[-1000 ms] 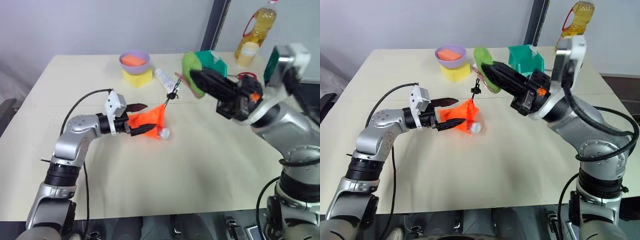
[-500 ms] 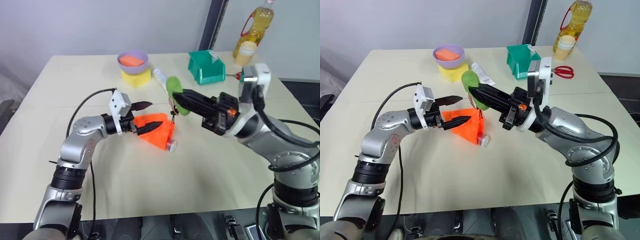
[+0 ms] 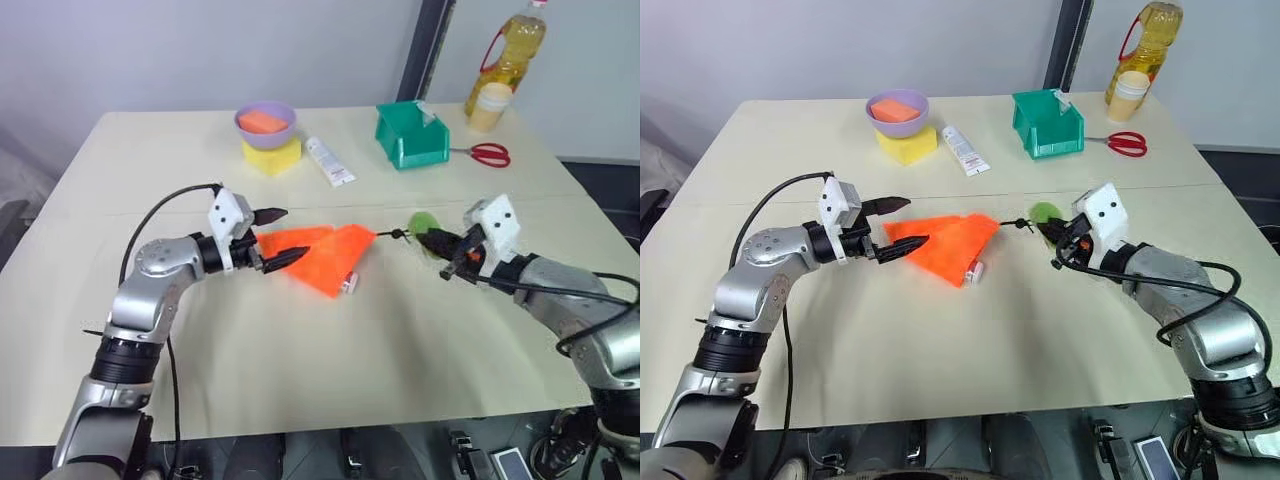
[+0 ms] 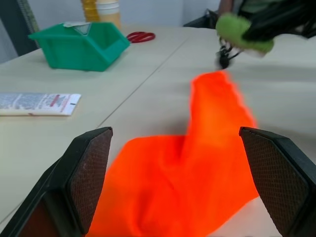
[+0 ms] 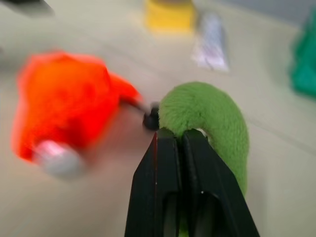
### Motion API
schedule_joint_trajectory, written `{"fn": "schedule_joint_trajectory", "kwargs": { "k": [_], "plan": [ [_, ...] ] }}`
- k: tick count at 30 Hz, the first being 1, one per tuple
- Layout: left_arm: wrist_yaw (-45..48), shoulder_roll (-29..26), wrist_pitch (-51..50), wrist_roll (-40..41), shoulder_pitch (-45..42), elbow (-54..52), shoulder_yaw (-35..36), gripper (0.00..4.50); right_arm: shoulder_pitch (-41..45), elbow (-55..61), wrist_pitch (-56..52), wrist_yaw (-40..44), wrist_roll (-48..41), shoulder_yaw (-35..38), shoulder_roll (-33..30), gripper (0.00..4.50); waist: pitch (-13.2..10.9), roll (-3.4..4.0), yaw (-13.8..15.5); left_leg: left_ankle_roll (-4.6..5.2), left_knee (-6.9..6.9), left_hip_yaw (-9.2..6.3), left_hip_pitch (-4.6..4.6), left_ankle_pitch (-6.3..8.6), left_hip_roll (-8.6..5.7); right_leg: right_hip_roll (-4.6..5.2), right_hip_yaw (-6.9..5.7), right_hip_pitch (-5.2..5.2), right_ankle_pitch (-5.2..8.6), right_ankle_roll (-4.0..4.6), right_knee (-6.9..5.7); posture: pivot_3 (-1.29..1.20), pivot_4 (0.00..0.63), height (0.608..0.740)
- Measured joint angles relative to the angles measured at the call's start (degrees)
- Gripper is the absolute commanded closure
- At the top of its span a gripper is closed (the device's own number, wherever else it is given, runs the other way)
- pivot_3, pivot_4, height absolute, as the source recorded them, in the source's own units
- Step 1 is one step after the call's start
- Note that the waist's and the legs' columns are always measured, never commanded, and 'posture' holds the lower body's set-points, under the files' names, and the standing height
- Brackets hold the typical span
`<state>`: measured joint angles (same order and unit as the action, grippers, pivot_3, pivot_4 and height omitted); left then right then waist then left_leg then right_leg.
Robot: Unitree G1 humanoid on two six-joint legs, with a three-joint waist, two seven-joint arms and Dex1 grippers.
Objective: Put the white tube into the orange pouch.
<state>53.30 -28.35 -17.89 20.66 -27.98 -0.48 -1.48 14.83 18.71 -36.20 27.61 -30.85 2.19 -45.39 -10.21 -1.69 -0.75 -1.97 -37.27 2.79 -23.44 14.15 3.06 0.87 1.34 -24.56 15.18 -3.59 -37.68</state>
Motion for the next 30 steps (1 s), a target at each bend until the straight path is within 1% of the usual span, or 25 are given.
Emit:
{"fn": "schedule_joint_trajectory", "kwargs": {
  "k": [1,4,8,14,16,17,19,20,22,26,30],
  "plan": [
    [-0.3,0.4,0.3,-0.3,0.0,0.6,0.0,0.06,0.0,-0.4,0.3,0.5,1.7,-1.2,0.0,2.50,0.0,0.00,0.0,0.00,0.02,0.00,0.00,0.00,0.00,0.00,0.00,-0.01,0.00,0.00,0.00,0.00,0.150,0.731],
    [-0.9,0.8,1.0,-1.0,-0.5,1.3,0.0,0.06,-1.0,-0.2,3.0,2.2,6.0,-3.3,-0.3,1.03,0.0,0.00,0.0,0.01,0.03,0.01,-0.02,0.00,0.00,0.00,0.00,-0.02,0.00,-0.01,0.01,0.00,0.150,0.731],
    [-0.9,1.0,1.1,-1.4,-0.4,1.2,-0.3,0.06,-3.1,1.3,7.1,4.4,9.4,-3.8,-0.3,1.03,0.0,0.00,0.1,0.00,0.00,0.02,-0.02,0.00,-0.01,0.01,0.00,-0.02,-0.01,-0.02,0.01,0.00,0.150,0.731],
    [0.3,1.0,-0.8,-1.3,2.0,-4.2,-3.5,0.06,-4.2,6.3,8.0,8.5,6.9,-1.8,1.6,1.03,0.0,0.00,0.0,0.00,0.01,0.00,-0.01,0.00,0.00,0.00,0.00,0.00,0.00,-0.02,0.00,0.00,0.150,0.731],
    [0.1,0.9,-1.7,-1.2,2.9,-4.9,-3.8,0.06,-3.8,7.2,8.1,9.4,7.5,-3.5,2.4,1.57,0.0,0.00,-0.2,0.00,0.01,0.01,0.04,0.00,0.03,-0.02,0.00,0.02,-0.01,-0.02,0.00,0.00,0.150,0.731],
    [0.0,0.9,-2.0,-1.2,3.1,-5.0,-3.9,0.06,-3.5,7.1,8.3,9.5,8.7,-5.7,3.3,1.93,0.0,-0.01,-0.2,0.00,0.00,-0.02,0.04,0.00,0.04,-0.05,0.00,0.02,-0.01,-0.01,-0.01,0.00,0.150,0.731],
    [-0.4,0.8,-2.0,-1.3,3.4,-5.0,-3.9,0.06,-2.7,6.5,8.7,9.3,11.7,-9.9,5.2,2.86,0.0,0.00,-0.1,0.00,-0.03,-0.02,0.06,0.00,0.04,-0.05,0.00,0.02,-0.01,0.00,-0.07,0.00,0.150,0.731],
    [-0.7,0.7,-2.0,-1.3,3.6,-5.1,-3.7,0.06,-1.9,5.5,9.5,8.9,14.1,-12.2,6.2,3.44,0.0,0.00,-0.1,0.00,-0.05,-0.02,0.07,0.00,0.04,-0.05,0.00,0.02,0.00,0.00,-0.08,0.00,0.150,0.731],
    [-1.3,0.2,-2.0,-1.5,4.2,-5.1,-3.7,0.06,0.1,3.2,11.8,7.7,19.5,-15.9,6.7,4.41,0.0,0.00,-0.1,0.00,-0.07,0.00,0.06,0.00,0.02,-0.03,0.01,0.01,0.00,0.01,-0.09,0.00,0.150,0.731],
    [-2.5,-1.7,-3.0,-1.2,6.9,-5.4,-1.6,0.06,2.2,-0.7,17.0,6.3,27.4,-19.0,7.9,4.47,0.0,0.00,0.0,0.00,-0.06,0.01,0.04,0.00,0.02,-0.02,0.00,0.00,0.00,0.01,-0.08,0.00,0.150,0.731],
    [-2.8,-4.5,-3.3,-0.7,9.1,-5.7,1.7,0.06,2.8,-2.5,19.0,7.1,29.8,-19.8,9.7,4.47,0.0,0.00,0.0,0.00,-0.06,0.01,0.05,0.00,0.03,-0.02,0.00,0.00,0.00,0.01,-0.08,0.00,0.150,0.731]
  ]
}}
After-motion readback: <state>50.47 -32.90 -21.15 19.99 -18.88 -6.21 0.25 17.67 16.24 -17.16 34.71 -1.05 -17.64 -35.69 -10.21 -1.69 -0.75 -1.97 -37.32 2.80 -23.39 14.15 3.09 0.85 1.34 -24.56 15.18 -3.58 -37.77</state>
